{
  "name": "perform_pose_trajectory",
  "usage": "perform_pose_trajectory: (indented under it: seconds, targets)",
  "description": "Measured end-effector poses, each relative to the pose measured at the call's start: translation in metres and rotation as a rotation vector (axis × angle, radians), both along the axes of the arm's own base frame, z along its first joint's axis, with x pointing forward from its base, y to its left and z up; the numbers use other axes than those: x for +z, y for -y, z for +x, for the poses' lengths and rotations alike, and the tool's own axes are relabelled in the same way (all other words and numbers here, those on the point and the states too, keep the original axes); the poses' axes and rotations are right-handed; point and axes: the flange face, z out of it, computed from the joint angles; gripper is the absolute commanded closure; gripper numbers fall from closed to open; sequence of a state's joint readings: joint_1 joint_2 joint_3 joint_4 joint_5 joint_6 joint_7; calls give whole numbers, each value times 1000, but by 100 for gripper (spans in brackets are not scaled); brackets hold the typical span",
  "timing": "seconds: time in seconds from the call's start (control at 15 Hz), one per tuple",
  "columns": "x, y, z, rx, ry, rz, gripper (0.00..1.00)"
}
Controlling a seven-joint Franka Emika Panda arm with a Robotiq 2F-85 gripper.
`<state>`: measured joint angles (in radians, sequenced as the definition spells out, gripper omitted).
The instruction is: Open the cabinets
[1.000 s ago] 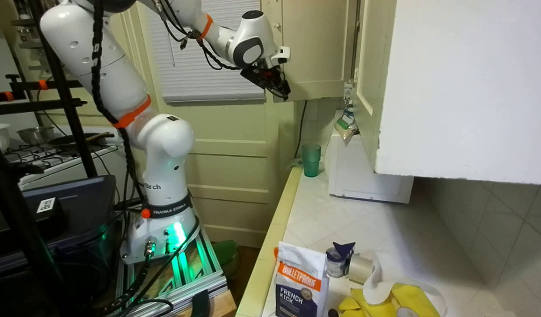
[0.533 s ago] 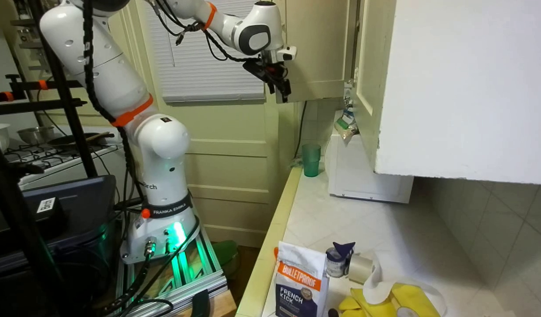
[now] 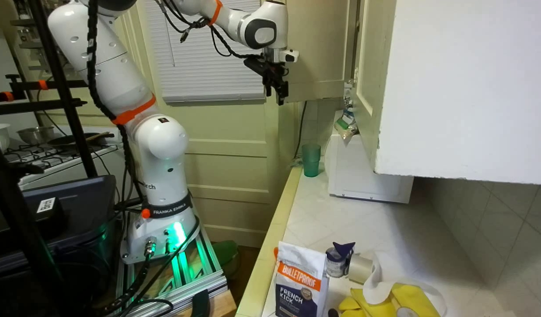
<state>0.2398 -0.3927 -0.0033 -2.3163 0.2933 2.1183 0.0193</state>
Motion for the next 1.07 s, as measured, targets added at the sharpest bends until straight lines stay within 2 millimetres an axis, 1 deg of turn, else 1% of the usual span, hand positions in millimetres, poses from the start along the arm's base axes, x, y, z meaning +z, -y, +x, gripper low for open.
perform_pose_trajectory:
  seconds: [0.2,0.4,0.67,0.93,1.07]
  targets:
    - [5,1,-1,8,-34,-7,0]
    - [10,9,-2,1,-61,-19,0]
    - [14,26,-4,-17,-93,-46,0]
    - [16,46,-8,-40,-165,-88,0]
    - [20,58,-6,-67,-165,-118,0]
